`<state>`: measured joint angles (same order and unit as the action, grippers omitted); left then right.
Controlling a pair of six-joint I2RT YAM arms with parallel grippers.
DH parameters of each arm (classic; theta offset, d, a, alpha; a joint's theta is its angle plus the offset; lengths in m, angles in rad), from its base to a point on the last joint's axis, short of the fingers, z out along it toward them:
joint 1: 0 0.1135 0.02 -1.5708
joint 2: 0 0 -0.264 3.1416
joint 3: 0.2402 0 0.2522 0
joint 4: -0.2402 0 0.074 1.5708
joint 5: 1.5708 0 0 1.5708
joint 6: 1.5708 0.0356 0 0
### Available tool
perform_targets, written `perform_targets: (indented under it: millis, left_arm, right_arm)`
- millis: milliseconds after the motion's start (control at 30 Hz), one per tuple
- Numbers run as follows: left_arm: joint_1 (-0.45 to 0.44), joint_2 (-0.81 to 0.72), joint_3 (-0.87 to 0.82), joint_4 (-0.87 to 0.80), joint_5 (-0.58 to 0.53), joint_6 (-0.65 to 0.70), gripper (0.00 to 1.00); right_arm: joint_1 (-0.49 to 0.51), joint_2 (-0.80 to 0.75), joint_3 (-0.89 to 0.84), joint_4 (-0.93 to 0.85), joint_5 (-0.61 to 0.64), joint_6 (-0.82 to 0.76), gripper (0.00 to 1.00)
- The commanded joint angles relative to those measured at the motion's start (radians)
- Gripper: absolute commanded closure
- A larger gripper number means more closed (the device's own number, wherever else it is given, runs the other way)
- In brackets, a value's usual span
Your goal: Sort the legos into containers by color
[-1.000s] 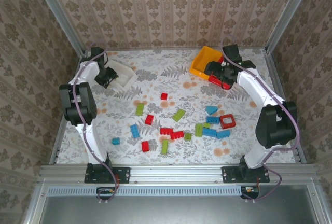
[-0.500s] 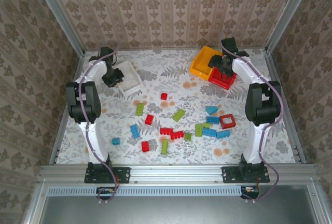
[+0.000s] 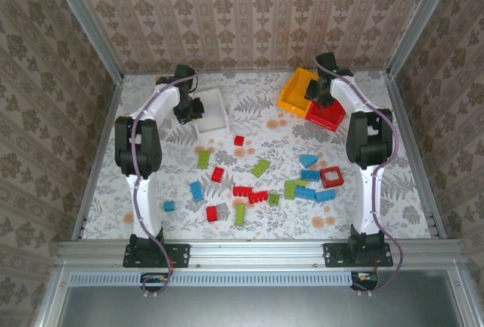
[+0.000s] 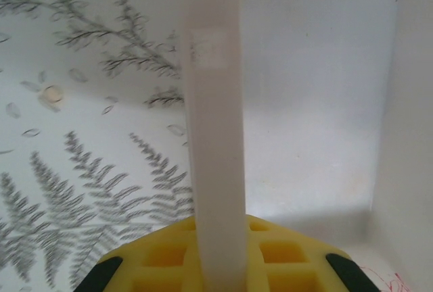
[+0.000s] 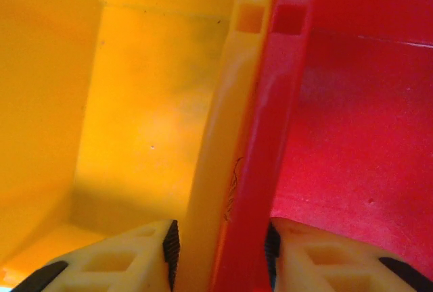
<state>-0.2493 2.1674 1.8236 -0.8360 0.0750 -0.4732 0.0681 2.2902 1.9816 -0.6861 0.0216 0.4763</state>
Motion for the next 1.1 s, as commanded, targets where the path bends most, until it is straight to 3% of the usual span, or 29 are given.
perform_targets:
  millis: [0,300,600,767,1067]
  left_arm:
    - [-0.048,0.048,0.075,-0.018,0.019,0.027,0.99]
    - [-0.166,0.070,0.071,-0.043,0.008,0.033,1.00]
    - [-0.287,-0.066,-0.095,-0.012,0.017,-0.008,1.00]
    - [-0.237,-0.073,-0.067,-0.039,-0.018,-0.016,1.00]
    - [-0.095,-0.044,-0.002,-0.064,-0.025,0.108,1.00]
  right_arm:
    - [0.002,0.012,0.033,-0.061,0.001,-0.038,0.65]
    - [0.018,-0.010,0.024,-0.085,0.001,-0.107,0.79]
    - [0.067,-0.114,-0.104,-0.051,-0.011,-0.152,0.85]
    - [0.142,-0.181,-0.197,-0.030,0.006,-0.185,0.87]
    - [0.243,-0.244,-0.293,0.009,-0.010,-0.157,0.88]
